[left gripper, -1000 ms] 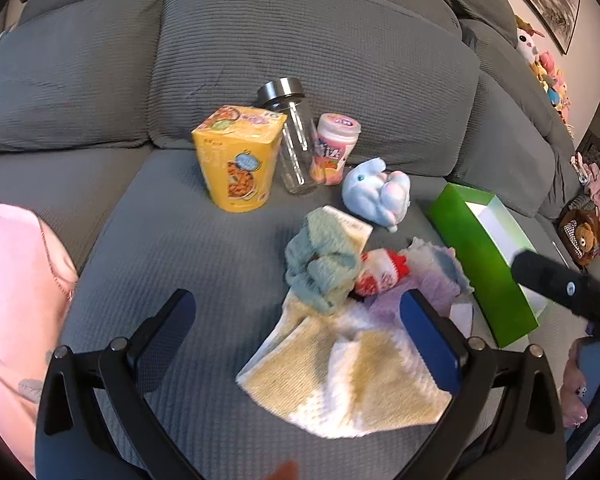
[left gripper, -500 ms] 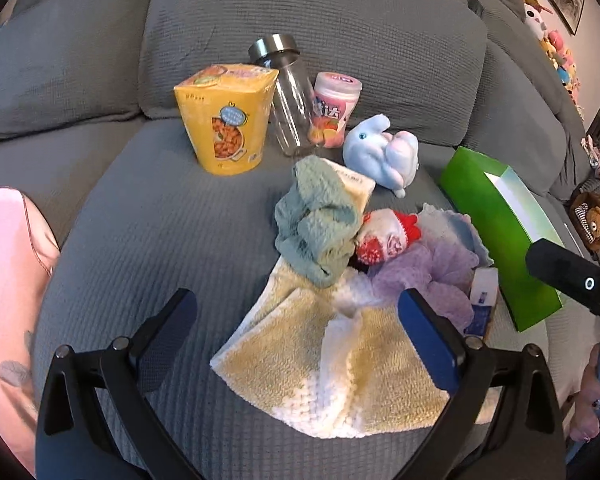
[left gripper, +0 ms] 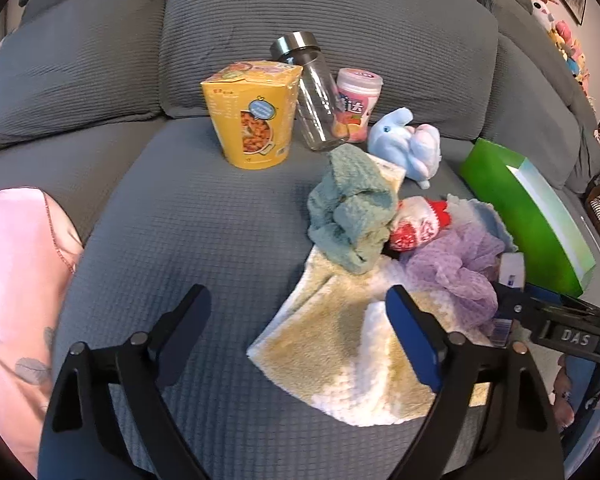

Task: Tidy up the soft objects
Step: 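Lower the right gripper onto the colourful tissue pack in the pile, then close the right gripper on the tissue pack and lift it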

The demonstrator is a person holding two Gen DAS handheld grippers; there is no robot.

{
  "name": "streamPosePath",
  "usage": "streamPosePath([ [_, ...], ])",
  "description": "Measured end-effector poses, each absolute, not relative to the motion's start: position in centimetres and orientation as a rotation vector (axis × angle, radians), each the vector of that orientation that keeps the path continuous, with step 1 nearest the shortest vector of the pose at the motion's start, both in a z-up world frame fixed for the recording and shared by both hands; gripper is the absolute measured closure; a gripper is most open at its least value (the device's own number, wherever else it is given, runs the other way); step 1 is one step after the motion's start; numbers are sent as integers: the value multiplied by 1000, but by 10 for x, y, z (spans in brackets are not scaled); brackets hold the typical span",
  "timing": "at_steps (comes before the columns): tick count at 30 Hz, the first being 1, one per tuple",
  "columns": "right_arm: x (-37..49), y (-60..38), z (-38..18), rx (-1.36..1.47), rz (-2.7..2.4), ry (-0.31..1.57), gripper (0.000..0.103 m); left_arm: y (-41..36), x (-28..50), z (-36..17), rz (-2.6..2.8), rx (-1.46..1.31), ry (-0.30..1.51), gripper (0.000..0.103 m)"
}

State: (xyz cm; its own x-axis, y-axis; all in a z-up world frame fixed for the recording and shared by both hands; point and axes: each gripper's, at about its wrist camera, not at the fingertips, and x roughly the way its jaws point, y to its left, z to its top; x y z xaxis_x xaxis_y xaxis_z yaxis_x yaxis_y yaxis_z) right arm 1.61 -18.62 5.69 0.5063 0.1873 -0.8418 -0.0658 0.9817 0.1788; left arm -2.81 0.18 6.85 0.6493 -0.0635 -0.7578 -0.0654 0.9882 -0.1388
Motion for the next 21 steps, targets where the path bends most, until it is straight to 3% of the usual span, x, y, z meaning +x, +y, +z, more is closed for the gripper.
streamPosePath([
  [2, 19, -186, 51, 126, 145, 1047, 31, 4, -29, 68, -1, -167, 868, 19],
  [7, 12, -183, 64, 126, 135, 995, 39, 9, -33, 70, 2, -184, 869, 21],
  [13, -4, -151, 108, 166, 323, 889, 39, 21, -36, 76, -2, -232, 852, 25],
  [18, 9, -107, 82, 211, 438, 1026, 39, 27, -37, 75, 13, -254, 864, 26],
  [21, 18, -92, 62, 189, 413, 1074, 36, 30, -35, 71, 58, -221, 884, 33],
])
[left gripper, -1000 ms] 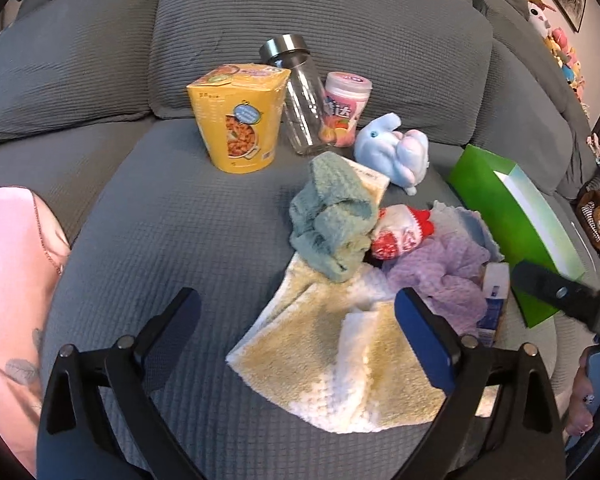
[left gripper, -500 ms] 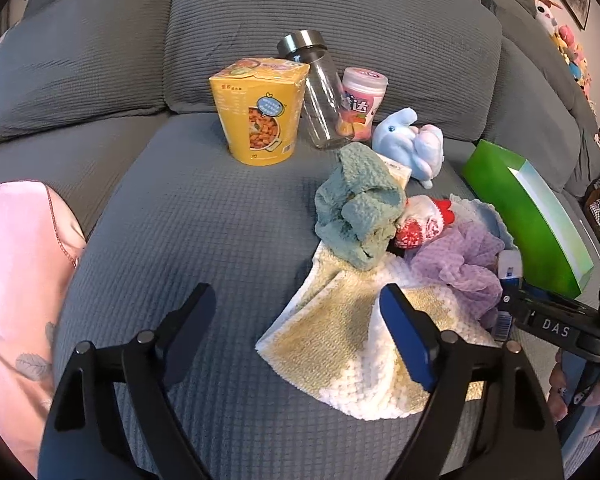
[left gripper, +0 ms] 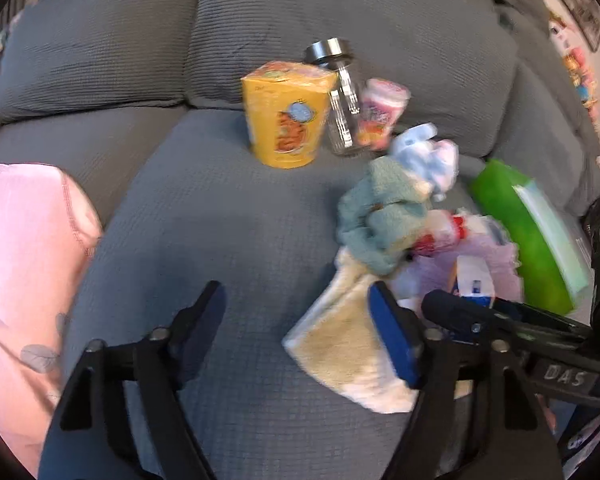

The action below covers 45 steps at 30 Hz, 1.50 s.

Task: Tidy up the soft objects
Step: 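Close the right gripper on the tissue pack and lift it, then carry the tissue pack into the green box and open the right gripper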

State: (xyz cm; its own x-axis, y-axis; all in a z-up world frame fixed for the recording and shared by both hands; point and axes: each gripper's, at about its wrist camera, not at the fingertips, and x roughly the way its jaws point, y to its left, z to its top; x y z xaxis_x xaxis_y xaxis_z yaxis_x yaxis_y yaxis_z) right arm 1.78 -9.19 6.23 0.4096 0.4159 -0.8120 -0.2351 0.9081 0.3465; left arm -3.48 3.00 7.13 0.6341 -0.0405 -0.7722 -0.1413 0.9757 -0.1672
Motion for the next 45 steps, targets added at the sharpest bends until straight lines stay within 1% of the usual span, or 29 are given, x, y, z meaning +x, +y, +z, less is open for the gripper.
streamPosePath([
  [2, 22, -94, 53, 215, 433, 1108, 34, 33, -33, 68, 54, -229, 894, 33],
  [3, 21, -96, 52, 232, 439, 1111, 30, 35, -32, 65, 30, -256, 909, 33],
  [6, 20, -108, 61, 264, 449, 1090, 24, 35, -34, 65, -18, -301, 917, 33],
  [10, 10, -124, 83, 269, 436, 1009, 24, 24, -38, 71, -83, -294, 904, 33],
  [13, 8, -130, 91, 297, 454, 978, 24, 16, -41, 71, -152, -311, 913, 38],
  [14, 9, -131, 90, 323, 486, 988, 31, 12, -41, 69, -184, -323, 926, 41],
  [15, 10, -131, 88, 335, 502, 999, 44, 11, -41, 68, -207, -334, 936, 45],
  [17, 13, -126, 82, 338, 514, 1033, 54, 4, -38, 62, -266, -368, 969, 50],
  [19, 15, -117, 75, 311, 511, 1054, 55, -5, -36, 55, -311, -383, 1000, 56],
  [21, 19, -111, 67, 297, 529, 1085, 55, -12, -33, 49, -327, -390, 1026, 66],
  [24, 23, -104, 54, 284, 545, 1128, 55, -13, -32, 42, -310, -389, 1045, 74],
  [29, 24, -102, 47, 257, 521, 1139, 55, -9, -30, 44, -311, -389, 1013, 77],
  [34, 23, -102, 47, 250, 520, 1135, 55, -15, -24, 44, -283, -343, 1002, 77],
  [37, 17, -105, 57, 262, 527, 1110, 55, -21, -24, 57, -266, -305, 973, 77],
  [45, -7, -141, 147, 305, 522, 853, 55, -57, -31, 140, -333, -187, 745, 76],
])
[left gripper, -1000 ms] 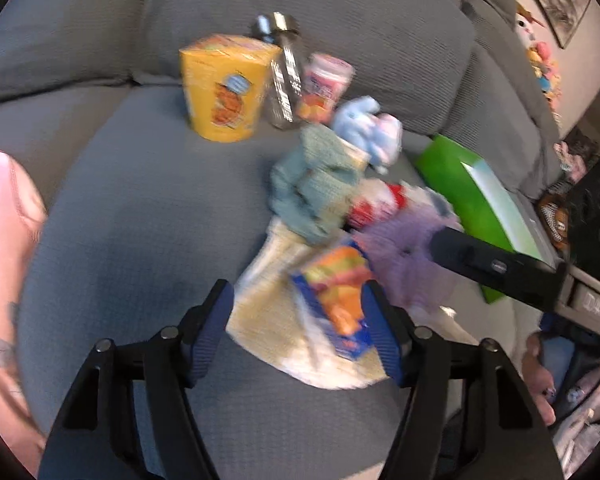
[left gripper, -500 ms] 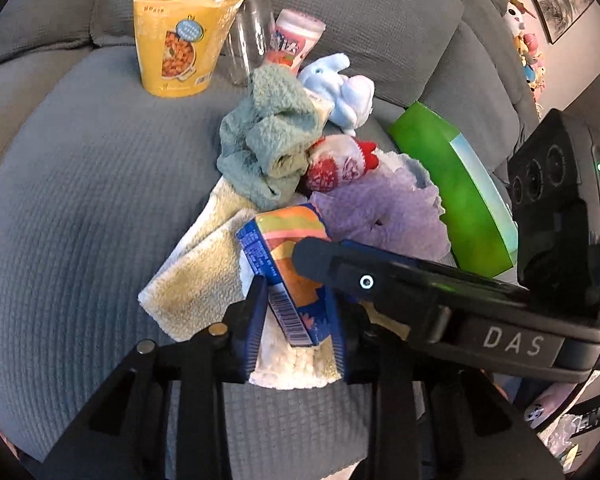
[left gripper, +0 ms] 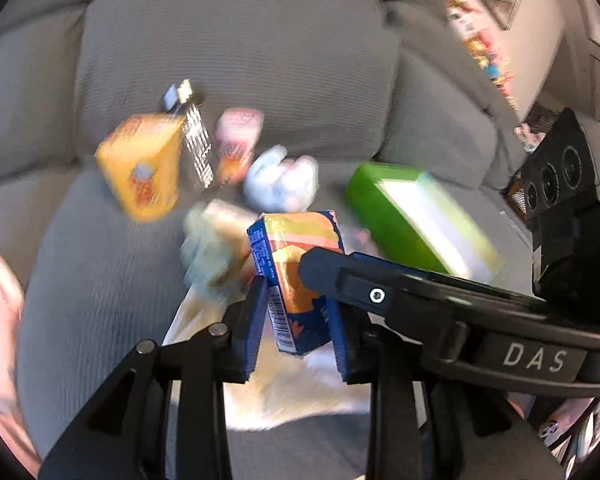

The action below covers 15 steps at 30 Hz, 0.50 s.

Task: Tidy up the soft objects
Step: 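Carry the tissue pack into the green box and open the right gripper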

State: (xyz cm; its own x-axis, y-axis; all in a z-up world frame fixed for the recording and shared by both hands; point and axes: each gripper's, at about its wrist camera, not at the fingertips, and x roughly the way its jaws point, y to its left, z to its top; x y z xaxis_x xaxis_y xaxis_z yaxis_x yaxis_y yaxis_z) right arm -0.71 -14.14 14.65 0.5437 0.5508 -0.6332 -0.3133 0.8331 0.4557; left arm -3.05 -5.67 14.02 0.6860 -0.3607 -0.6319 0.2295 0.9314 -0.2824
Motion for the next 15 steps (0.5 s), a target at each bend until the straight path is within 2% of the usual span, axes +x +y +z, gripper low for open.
streamPosePath([
  [7, -8, -206, 202, 303, 419, 687, 55, -118, -6, 176, -441, -143, 651, 77],
  [15, -4, -279, 185, 399, 257, 647, 55, -184, 27, 160, -601, -102, 685, 77],
])
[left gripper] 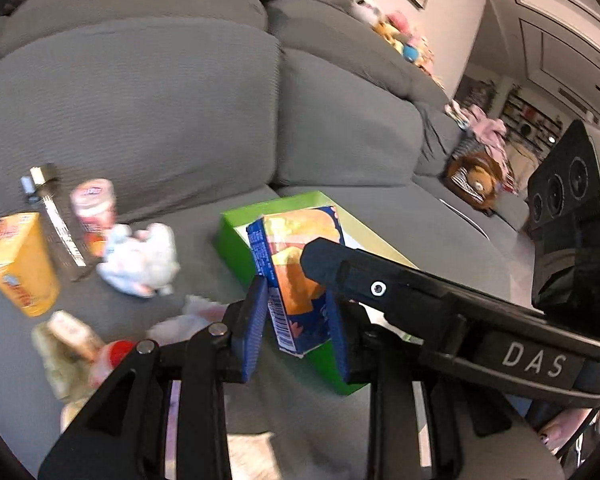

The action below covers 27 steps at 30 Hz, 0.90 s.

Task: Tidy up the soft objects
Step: 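Carry the tissue pack into the green box and open the right gripper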

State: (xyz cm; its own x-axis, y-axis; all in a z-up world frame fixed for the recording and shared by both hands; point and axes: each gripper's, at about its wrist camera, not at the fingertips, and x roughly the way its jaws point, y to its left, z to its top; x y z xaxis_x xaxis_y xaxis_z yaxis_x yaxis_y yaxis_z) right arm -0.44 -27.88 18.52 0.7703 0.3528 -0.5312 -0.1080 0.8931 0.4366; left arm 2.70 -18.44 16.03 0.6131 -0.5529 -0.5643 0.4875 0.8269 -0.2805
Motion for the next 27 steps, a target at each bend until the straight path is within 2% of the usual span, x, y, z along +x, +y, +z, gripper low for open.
streamPosePath([
  [14, 5, -363, 139, 539, 18, 705, 55, -273, 67, 115, -726, -60, 860, 77],
  [27, 14, -379, 109, 585, -22, 804, 55, -283, 73, 87, -642, -33, 1018, 77],
])
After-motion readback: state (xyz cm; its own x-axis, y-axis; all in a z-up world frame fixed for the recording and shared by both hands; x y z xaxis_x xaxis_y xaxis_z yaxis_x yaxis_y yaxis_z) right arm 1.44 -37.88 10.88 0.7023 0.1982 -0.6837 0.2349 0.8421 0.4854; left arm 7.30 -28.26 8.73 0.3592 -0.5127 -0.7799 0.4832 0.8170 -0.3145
